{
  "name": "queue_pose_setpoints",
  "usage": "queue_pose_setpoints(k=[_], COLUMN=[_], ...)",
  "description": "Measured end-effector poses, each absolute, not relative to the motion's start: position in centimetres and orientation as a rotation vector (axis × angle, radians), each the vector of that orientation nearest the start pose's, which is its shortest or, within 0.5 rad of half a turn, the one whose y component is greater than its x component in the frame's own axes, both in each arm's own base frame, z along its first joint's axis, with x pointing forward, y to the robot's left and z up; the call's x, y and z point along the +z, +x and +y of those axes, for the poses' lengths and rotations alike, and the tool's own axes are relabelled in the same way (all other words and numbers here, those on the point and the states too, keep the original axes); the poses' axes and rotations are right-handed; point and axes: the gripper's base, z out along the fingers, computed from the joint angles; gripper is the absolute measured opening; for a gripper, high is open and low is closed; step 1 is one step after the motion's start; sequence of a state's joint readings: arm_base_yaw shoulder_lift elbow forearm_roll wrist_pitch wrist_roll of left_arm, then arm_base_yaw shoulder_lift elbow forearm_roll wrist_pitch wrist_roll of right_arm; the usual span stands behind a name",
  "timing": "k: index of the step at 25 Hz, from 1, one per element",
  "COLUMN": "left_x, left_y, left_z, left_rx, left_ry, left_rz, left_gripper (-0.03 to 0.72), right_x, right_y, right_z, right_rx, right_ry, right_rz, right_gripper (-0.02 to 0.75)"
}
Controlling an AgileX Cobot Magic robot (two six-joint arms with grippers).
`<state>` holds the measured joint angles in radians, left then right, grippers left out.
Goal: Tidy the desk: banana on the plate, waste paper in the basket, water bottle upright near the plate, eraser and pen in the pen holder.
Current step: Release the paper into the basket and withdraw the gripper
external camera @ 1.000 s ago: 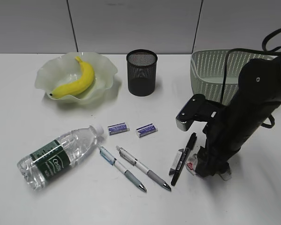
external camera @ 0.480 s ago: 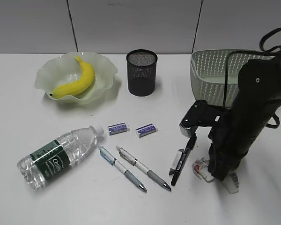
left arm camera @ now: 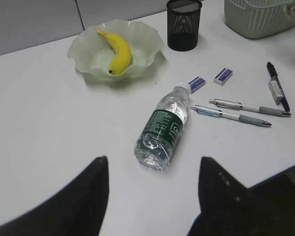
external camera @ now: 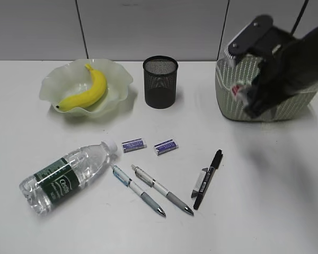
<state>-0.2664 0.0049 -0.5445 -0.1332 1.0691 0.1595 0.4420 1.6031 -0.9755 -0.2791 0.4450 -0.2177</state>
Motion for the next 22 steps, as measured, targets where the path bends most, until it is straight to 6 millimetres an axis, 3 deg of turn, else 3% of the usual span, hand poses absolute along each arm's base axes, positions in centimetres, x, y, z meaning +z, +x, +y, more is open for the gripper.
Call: queue_pose_setpoints(k=[4,7,10,14,18,22], left_x=[28.9,28.9,28.9,28.9,28.9,28.9], left_y=[-1.3,-1.3,-1.3,-1.3,-1.3,-1.3], left_z=[-0.8,-0.8,-0.8,-0.8,-0.8,-0.8], left_rx=[-0.226,-0.226,-0.226,-0.226,-0.226,-0.226], left_ry=[0.435,0.435,0.435,0.435,0.435,0.435], left_rz=[1.966,1.966,1.966,1.966,1.966,1.966], left_gripper=[0.435,0.435,0.435,0.435,0.435,0.435], right_x=[24.7,25.6,24.9,22.1,19.7,19.5], right_y=[32.7,35.0,37.3,39.9,41.3,41.4], right_z=[12.4,11.3,10.1,9.0,9.0,9.0], right_rx=[-0.170,-0.162,-0.150,-0.150,-0.139,-0.120], right_ry=[-0.860,-0.748,-0.675,-0.639,-0.631,-0.603], right_rz=[2.179,2.125,2.107,2.142,2.182,2.195], right_gripper=[0.060,0.060,0.060,0.087,0.272,0.513])
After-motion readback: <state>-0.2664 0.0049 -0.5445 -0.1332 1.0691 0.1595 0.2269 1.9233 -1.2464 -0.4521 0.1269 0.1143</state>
